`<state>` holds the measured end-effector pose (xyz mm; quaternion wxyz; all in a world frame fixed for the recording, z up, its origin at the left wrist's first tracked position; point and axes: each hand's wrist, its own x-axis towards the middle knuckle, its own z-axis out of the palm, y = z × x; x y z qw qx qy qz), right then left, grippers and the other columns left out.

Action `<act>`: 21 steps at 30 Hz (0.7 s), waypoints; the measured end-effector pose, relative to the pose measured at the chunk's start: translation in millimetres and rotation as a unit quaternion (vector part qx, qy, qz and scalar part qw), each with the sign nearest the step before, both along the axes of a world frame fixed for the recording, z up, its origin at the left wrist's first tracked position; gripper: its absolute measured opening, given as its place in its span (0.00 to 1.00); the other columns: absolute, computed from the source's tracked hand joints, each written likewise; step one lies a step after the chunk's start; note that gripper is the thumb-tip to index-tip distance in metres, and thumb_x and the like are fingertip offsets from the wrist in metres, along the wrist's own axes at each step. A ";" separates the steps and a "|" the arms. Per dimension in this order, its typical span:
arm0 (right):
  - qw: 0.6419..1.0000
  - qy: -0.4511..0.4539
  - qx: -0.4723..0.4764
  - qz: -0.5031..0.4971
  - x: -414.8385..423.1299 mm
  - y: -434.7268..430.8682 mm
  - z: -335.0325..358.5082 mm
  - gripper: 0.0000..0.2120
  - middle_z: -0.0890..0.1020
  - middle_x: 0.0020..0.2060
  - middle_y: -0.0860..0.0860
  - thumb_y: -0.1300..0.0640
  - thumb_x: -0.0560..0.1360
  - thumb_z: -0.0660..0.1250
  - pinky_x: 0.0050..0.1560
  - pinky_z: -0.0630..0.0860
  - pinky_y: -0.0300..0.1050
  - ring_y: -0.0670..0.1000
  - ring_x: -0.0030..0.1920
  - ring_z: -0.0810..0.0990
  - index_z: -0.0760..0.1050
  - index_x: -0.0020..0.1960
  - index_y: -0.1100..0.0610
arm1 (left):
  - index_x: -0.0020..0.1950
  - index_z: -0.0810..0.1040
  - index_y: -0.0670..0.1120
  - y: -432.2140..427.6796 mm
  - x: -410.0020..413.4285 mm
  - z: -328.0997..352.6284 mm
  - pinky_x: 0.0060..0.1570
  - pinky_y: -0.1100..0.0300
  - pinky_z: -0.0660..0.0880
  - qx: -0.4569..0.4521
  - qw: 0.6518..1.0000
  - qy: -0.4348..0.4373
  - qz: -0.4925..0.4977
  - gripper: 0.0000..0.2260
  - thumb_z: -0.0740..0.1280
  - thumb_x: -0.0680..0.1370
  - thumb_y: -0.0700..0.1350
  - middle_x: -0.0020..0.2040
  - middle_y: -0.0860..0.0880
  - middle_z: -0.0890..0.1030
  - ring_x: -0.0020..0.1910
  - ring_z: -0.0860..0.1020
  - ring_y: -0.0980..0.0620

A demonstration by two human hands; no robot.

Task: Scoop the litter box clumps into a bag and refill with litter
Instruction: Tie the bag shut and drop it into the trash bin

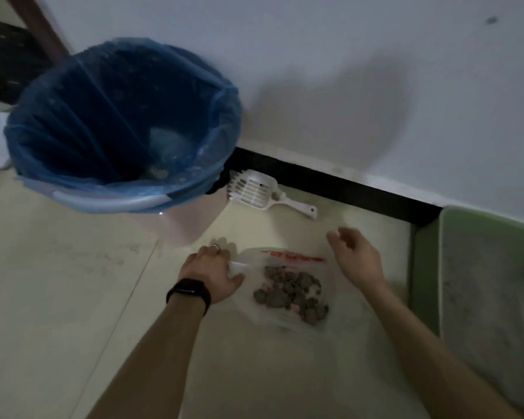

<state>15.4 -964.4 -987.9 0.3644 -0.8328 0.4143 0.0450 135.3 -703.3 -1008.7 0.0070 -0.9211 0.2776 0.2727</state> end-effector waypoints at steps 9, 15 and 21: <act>0.986 0.168 0.003 0.026 -109.0 18.0 -26.8 0.33 0.78 0.61 0.54 0.37 0.74 0.64 0.61 0.74 0.52 0.59 0.62 0.76 0.63 0.72 0.55 | 0.68 0.72 0.50 -9.0 0.3 19.9 0.56 0.55 0.75 0.024 0.989 0.121 0.087 0.31 0.67 0.72 0.67 0.63 0.47 0.77 0.58 0.77 0.45; 0.994 0.076 -0.056 0.048 -96.2 6.5 26.4 0.13 0.82 0.45 0.53 0.44 0.77 0.63 0.43 0.72 0.44 0.57 0.50 0.80 0.75 0.50 0.54 | 0.66 0.71 0.47 -26.4 -21.1 32.1 0.48 0.60 0.71 0.020 0.981 0.169 0.094 0.32 0.72 0.70 0.64 0.63 0.48 0.76 0.52 0.74 0.49; 0.970 -0.232 0.073 0.014 -76.3 30.3 140.1 0.06 0.80 0.39 0.46 0.51 0.76 0.68 0.37 0.73 0.42 0.46 0.36 0.78 0.78 0.50 0.52 | 0.61 0.74 0.52 -38.3 -23.8 147.6 0.31 0.61 0.73 -0.143 0.961 0.198 0.127 0.21 0.75 0.71 0.45 0.50 0.46 0.78 0.36 0.75 0.50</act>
